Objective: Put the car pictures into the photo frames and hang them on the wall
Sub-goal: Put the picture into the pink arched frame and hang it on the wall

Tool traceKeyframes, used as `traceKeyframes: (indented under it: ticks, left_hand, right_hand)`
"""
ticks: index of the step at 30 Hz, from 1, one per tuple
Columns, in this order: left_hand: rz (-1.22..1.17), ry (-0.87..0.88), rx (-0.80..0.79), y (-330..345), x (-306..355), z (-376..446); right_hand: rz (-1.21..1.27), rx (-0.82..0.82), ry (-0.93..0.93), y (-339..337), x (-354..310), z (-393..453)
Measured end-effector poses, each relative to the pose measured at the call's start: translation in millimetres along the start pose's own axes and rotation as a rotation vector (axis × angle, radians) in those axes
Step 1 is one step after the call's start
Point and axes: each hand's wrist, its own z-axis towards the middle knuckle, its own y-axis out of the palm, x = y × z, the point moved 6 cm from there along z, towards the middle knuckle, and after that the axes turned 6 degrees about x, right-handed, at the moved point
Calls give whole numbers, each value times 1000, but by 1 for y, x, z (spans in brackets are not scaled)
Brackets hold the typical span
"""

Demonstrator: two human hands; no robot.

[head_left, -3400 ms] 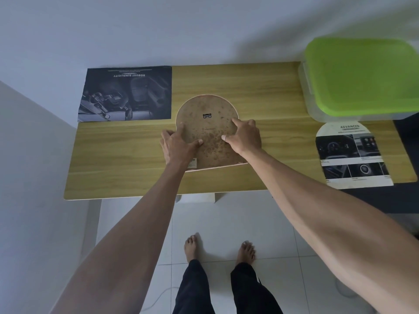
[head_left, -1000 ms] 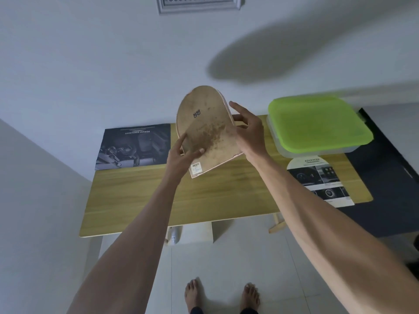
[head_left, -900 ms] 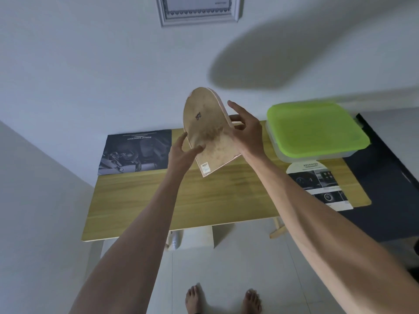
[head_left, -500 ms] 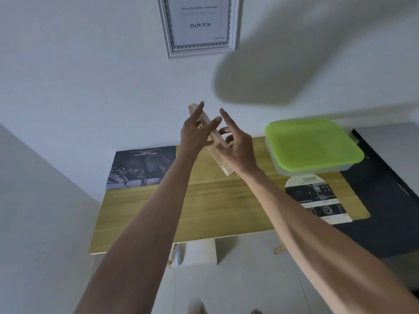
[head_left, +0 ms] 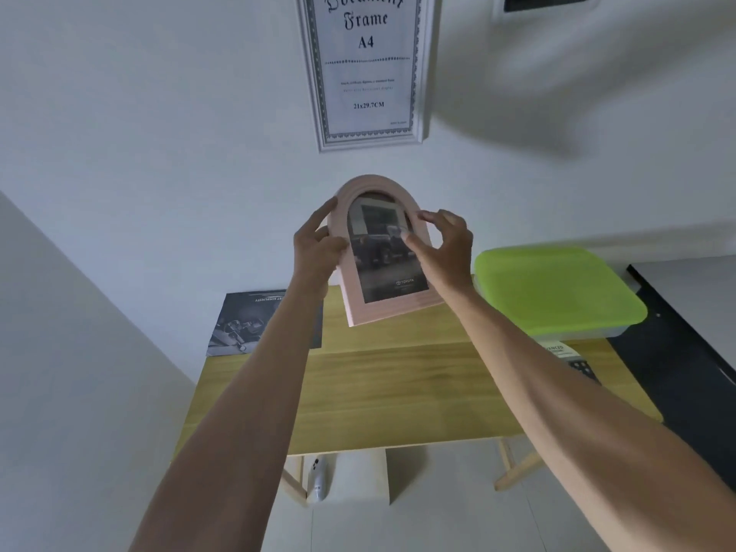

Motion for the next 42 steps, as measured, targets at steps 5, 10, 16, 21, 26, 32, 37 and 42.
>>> traceKeyframes:
  ticks: [5,10,16,21,26,32,37,42]
  left_hand:
    - [-47,34,13,-7,29,-6]
    - [-129,52,52,-17,42,-6]
    - [-182,88,116,-20,67,-10]
    - [-158,172,183,-39,107,4]
    - [-155,265,178,-71,154,33]
    - [-114,419,179,-118,219,85]
    - [-123,495,216,-158,270,127]
    - [-81,577,280,-192,305,165]
  right_hand:
    - [202,-84,288,-8,4,24]
    - [231,-164,223,-16,-4,33]
    - [368,-159,175,-15,-36,49]
    - [490,-145,97,0,-87,70]
    - [549,-107,5,33,-145,96]
    - [560,-44,-88,86,-218,130]
    - [583,-17,-179,129,-282,156]
    - [592,0,-240,166,-330,177]
